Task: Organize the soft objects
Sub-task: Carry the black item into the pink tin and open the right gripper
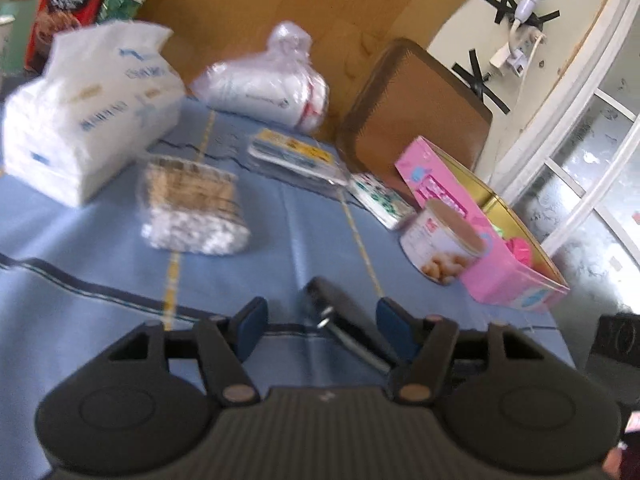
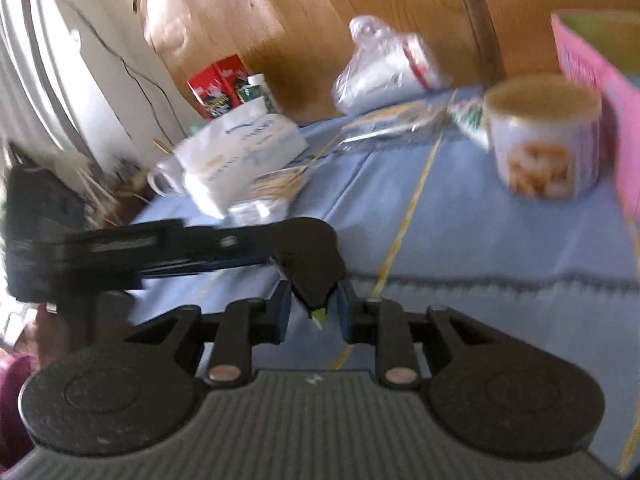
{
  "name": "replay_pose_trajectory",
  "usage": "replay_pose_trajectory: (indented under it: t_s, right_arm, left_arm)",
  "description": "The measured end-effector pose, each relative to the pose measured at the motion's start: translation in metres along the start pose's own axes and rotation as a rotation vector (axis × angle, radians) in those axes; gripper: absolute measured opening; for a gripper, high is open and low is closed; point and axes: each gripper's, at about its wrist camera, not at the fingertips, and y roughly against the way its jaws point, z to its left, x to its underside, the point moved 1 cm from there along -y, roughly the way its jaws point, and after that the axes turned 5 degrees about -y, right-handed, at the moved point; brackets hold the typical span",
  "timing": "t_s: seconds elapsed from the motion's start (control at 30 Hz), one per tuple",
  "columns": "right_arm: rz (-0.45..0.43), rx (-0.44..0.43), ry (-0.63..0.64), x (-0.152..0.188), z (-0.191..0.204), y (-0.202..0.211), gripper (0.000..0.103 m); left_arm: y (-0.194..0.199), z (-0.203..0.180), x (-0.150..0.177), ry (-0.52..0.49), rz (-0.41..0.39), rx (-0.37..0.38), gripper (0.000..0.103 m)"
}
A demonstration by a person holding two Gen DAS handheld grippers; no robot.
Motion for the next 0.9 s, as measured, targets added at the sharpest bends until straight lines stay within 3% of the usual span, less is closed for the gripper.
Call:
replay_pose_trajectory:
  t_s: [0.03,0.2,0.4,0.57,0.7,0.8,0.9]
  right_arm:
    - [-0.001,-0.015,-0.011,0.003,0.0,0.003,0.027]
    - [-0.066,0.024,0.061,0.008,0.011,0.017,0.027]
    - [-0.264,0.08,0.11,-0.005,0.002,0.061,0.027]
    - [-0.445,0.203,0.122,-0.026,-0.026,0.107,0.026]
    - [-0.518,0.307,0.101,-0.04,-0.06,0.131,0.026]
    - [-0.549,0.376,0.067,-0.05,-0.091,0.137,0.026]
    - [-0.557,0.459,0.06,-0.069,-0.114,0.124,0.026]
  left_arm:
    - [-0.003,-0.001,0.0,0.016,0.013,0.016,0.041]
    - [-0.012,-0.014,-0.01,0.041,0.02,0.033,0.037]
    - [-0.024,-0.087,-0.052,-0.137,-0.034,0.08,0.035]
    - [-0.063,-0.168,-0.082,-0.284,-0.051,0.155,0.035]
    - [-0.108,-0.227,-0.094,-0.364,-0.047,0.189,0.035]
    - [-0.14,-0.257,-0.1,-0.405,-0.047,0.182,0.036]
    - [-0.17,-0.274,-0.1,-0.433,-0.035,0.115,0.043]
